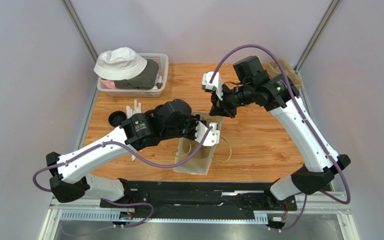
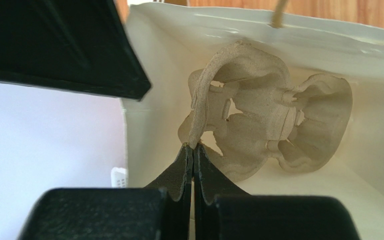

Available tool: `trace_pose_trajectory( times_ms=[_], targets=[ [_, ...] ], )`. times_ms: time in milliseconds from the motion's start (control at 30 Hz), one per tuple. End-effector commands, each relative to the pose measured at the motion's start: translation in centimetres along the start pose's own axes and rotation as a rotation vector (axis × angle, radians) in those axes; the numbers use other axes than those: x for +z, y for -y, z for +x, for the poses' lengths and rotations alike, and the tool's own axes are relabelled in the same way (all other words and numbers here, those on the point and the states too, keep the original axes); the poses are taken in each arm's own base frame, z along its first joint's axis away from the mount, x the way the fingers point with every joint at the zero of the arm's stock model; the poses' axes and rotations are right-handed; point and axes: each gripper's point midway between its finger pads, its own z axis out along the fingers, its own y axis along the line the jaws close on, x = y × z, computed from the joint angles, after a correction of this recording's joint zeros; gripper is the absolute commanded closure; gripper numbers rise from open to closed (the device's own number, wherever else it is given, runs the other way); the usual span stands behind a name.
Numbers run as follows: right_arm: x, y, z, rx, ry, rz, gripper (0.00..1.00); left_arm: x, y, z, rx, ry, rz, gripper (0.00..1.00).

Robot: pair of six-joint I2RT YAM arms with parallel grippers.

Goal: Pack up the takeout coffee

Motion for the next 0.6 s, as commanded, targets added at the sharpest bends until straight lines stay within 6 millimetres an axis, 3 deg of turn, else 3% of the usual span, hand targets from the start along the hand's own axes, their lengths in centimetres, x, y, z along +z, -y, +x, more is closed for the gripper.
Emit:
trace_pose_trajectory(
  times_ms=[0, 133, 333, 567],
  targets=[
    [0.3, -0.8, -0.8, -0.025, 0.042, -0.052, 1.00, -1.1, -3.1, -1.4, -0.038, 0.051, -0.127, 1.00],
    [0.5, -0.9, -1.0, -0.029, 0.054, -0.066, 1.00, -0.4, -2.7, -0.9, -0.056, 0.039, -0.124, 1.00],
    [0.9, -0.5, -1.0, -0.034, 0.061, -0.076, 1.00, 0.9, -0.1, 0.0, -0.094, 0.021, -0.017, 1.00],
    [0.8, 0.3, -1.2, -0.021, 0.082, -0.073, 1.00, 2.1, 0.8, 1.2, -0.118, -0.021, 0.025, 1.00]
  ],
)
